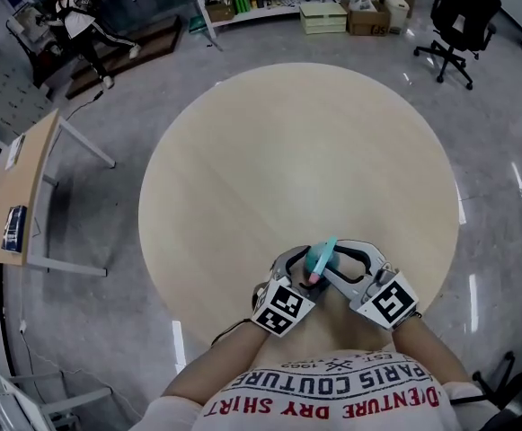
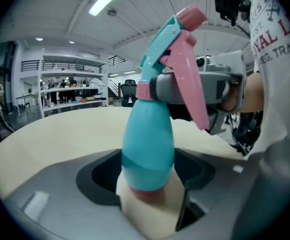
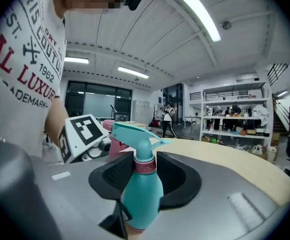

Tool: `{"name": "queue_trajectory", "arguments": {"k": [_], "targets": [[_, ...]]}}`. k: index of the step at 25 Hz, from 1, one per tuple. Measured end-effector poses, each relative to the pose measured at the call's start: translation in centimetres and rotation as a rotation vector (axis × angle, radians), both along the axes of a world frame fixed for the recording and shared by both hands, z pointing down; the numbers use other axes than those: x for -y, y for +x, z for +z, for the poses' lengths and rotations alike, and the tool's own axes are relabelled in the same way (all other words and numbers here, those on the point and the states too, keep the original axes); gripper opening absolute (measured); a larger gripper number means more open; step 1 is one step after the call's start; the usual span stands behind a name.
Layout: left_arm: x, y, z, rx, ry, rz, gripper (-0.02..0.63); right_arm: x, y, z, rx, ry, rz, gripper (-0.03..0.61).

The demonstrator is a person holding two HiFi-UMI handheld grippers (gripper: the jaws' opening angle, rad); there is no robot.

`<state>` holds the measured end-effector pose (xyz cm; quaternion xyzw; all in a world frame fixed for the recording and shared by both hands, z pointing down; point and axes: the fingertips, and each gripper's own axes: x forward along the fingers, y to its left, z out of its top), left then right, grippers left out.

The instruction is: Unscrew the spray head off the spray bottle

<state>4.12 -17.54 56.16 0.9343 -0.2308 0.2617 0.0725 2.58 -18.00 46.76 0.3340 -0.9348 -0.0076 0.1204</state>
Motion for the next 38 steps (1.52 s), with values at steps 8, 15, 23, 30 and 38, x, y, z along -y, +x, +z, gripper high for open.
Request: {"name": "queue_trajectory", "arguments": {"k": [8, 15, 23, 30, 38], "targets": [[-1.2, 0.5, 0.3, 0.021, -0.003, 0.099, 0.324, -1.0, -0.3, 0.2, 0.057, -0.035, -0.105, 0.133], [-3.9, 0.2, 0.4, 0.065, -0.015, 0.59, 0.324, -3.6, -0.7, 0.7, -0.016, -0.14, -0.483, 0.132], [-3.5, 0.0, 0.2, 0.051, -0.011, 0.524, 0.324, -3.3, -0.7, 0.4, 0.046, -0.13, -0.404, 0.138], [-0.8, -0.6, 0.2, 0.016, -0.004, 0.164, 0.324, -2.8, 1.0, -0.9, 0.166, -0.171, -0.191, 0.247], [0.2, -0.7, 0.2, 0.02, -0.009, -0.137, 0.324, -2.6, 0.2, -1.3, 0.223, -0.146, -0.031, 0.263]]}}
